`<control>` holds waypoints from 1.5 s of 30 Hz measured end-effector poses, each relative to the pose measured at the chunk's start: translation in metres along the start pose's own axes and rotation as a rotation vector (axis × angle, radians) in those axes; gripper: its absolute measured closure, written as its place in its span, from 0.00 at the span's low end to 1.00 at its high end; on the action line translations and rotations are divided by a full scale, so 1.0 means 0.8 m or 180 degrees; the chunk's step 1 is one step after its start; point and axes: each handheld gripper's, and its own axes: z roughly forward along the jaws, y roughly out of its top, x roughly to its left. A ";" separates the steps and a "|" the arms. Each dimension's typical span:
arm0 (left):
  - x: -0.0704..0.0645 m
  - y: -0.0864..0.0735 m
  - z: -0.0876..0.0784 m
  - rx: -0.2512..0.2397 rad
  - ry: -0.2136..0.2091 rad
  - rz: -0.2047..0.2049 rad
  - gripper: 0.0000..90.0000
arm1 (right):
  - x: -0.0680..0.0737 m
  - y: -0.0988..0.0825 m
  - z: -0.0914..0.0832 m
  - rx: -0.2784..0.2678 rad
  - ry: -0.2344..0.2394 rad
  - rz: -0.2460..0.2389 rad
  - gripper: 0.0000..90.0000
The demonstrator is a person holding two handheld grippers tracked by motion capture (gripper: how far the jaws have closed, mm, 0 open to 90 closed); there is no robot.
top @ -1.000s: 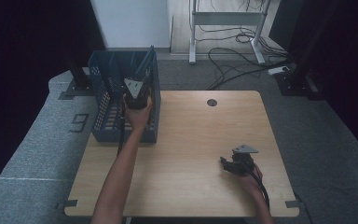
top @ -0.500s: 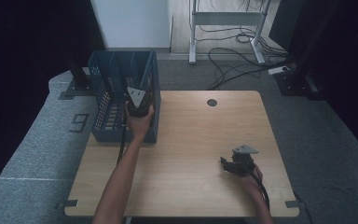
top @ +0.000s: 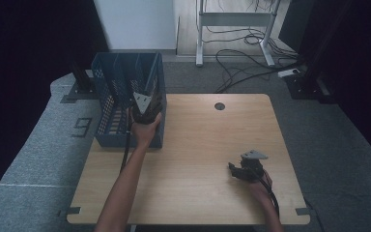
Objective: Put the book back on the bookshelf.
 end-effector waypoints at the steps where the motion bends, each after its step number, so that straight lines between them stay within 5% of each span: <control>1: 0.001 0.001 -0.001 0.0002 -0.0004 0.0008 0.57 | 0.000 0.000 0.000 0.0001 0.0001 0.0001 0.38; 24: 0.012 0.006 -0.020 0.0181 -0.0243 -0.0063 0.39 | 0.000 0.000 0.000 -0.0001 0.0003 0.0001 0.38; 45: 0.033 -0.008 -0.080 0.0499 -0.0535 -0.0133 0.36 | 0.000 0.000 0.000 0.0000 -0.0009 0.0007 0.38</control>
